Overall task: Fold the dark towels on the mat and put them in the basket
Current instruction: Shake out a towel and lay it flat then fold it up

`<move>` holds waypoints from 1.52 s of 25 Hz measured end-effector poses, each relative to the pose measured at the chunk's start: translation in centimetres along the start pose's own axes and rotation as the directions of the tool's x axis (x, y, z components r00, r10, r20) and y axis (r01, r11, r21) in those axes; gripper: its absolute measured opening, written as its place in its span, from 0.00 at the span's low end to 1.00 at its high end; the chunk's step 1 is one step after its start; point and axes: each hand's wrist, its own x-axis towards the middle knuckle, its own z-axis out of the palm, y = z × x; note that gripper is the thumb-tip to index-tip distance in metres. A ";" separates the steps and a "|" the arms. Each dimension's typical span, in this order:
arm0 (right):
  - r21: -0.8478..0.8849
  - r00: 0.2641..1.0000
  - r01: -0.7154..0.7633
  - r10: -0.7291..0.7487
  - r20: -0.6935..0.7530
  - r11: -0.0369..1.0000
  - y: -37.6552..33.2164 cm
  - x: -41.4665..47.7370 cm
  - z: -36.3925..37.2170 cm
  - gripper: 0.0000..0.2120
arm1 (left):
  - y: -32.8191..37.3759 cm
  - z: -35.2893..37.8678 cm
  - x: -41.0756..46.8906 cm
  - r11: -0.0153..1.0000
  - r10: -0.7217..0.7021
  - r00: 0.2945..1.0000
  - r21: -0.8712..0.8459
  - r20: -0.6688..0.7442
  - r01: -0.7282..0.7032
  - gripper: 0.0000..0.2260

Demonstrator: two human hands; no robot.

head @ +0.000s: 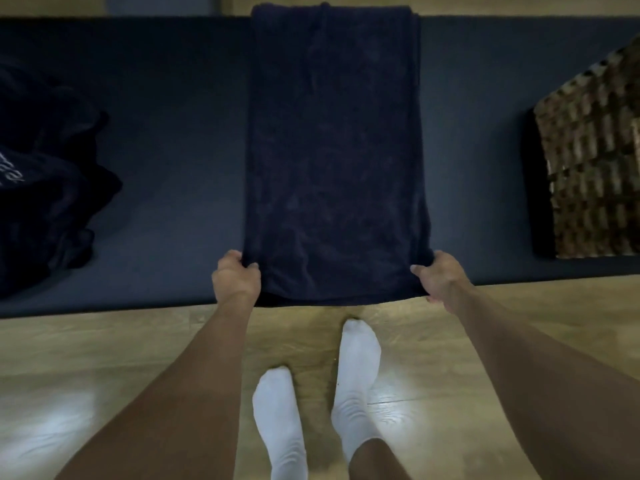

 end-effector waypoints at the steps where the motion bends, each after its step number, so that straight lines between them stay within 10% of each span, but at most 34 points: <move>1: -0.030 1.000 -0.018 0.018 0.006 0.999 0.0 -0.4 -0.2 0.15 | -0.5 0.0 -0.5 0.999 -0.030 0.999 -0.015 0.015 0.031 0.07; 7: 0.623 0.997 0.068 -0.082 -0.006 0.779 -0.3 -2.9 -1.4 0.16 | 2.0 -1.4 -2.1 0.853 0.202 0.973 -0.468 -0.109 -0.229 0.14; 11: 0.800 0.977 -0.057 -0.130 0.167 0.598 -1.4 -3.4 -3.1 0.15 | 3.2 -2.4 -0.9 0.674 0.079 0.993 -0.738 0.089 0.013 0.18; 17: 0.582 0.953 0.035 -0.202 0.224 0.812 -0.3 -2.1 -4.5 0.14 | 1.1 -2.6 0.2 0.864 0.278 0.937 -0.481 0.209 -0.149 0.13; 32: 0.273 0.986 -0.140 0.159 -0.048 0.952 -1.4 2.8 -0.1 0.11 | 0.6 0.7 2.9 0.991 0.051 0.998 0.121 0.033 -0.055 0.13; 35: 0.299 0.983 0.139 -0.094 -0.159 0.944 0.1 2.1 1.8 0.17 | 0.2 1.0 2.3 0.909 0.271 0.962 0.334 -0.024 -0.248 0.11; 38: -0.035 0.848 0.485 -0.480 -0.227 0.874 3.0 1.1 3.6 0.12 | -0.5 1.5 1.5 0.835 0.502 0.863 0.292 -0.059 -0.466 0.08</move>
